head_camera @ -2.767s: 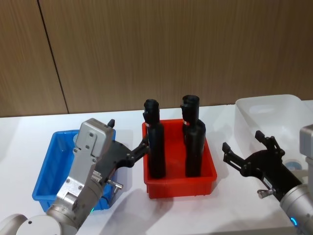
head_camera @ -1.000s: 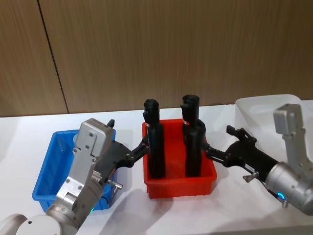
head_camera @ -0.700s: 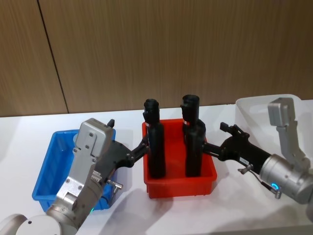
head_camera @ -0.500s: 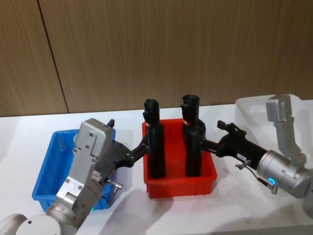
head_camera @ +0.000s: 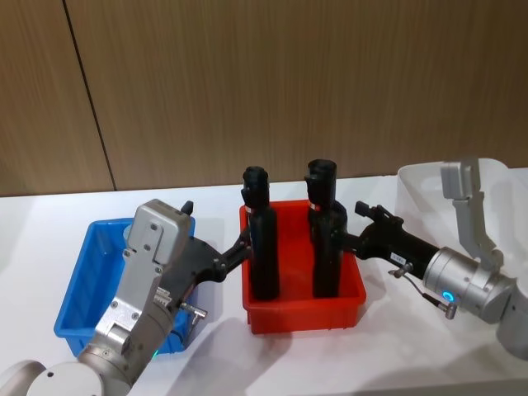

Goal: Pick the cotton swabs from the blue box and place them into the white box.

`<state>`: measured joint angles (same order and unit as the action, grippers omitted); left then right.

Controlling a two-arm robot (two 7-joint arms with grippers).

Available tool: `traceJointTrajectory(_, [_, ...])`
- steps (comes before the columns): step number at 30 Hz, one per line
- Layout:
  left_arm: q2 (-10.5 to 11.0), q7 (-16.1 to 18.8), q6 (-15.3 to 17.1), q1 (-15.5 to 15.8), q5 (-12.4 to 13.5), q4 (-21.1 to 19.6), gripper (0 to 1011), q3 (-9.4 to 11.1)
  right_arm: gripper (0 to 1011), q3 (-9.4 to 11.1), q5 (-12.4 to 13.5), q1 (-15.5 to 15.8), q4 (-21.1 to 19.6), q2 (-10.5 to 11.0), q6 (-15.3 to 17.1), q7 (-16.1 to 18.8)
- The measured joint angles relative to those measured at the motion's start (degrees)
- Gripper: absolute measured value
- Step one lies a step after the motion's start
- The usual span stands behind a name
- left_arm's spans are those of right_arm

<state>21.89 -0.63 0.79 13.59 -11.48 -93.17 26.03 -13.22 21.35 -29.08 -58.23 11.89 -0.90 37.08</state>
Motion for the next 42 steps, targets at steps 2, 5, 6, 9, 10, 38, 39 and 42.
traceJointTrajectory(2, [0.0,0.0,0.0,0.0,0.0,0.0,1004,0.0,1002,-0.1,0.2,-0.7,1.1,-0.3,-0.3,0.7])
traceJointTrajectory(5, [0.0,0.0,0.0,0.0,0.0,0.0,1004,0.0,1002,-0.3,0.4,-1.4,2.5,-0.5,-0.8,1.5])
traceJointTrajectory(6, [0.0,0.0,0.0,0.0,0.0,0.0,1004,0.0,1001,-0.3,0.4,-1.5,2.8,-0.6,-0.9,1.8])
traceJointTrajectory(9, [0.0,0.0,0.0,0.0,0.0,0.0,1004,0.0,1001,-0.5,0.4,-2.2,4.0,-0.8,-1.3,2.5])
traceJointTrajectory(10, [0.0,0.0,0.0,0.0,0.0,0.0,1004,0.0,1002,-0.6,0.4,-2.5,4.3,-0.9,-1.3,2.7])
traceJointTrajectory(38, [0.0,0.0,0.0,0.0,0.0,0.0,1004,0.0,835,-3.3,-3.7,-10.4,19.5,-4.0,-6.5,4.8])
traceJointTrajectory(39, [0.0,0.0,0.0,0.0,0.0,0.0,1004,0.0,783,-3.3,-3.7,-10.4,19.5,-4.0,-6.5,4.8])
traceJointTrajectory(42, [0.0,0.0,0.0,0.0,0.0,0.0,1004,0.0,686,-3.6,-4.2,-11.4,21.5,-4.4,-7.6,4.6])
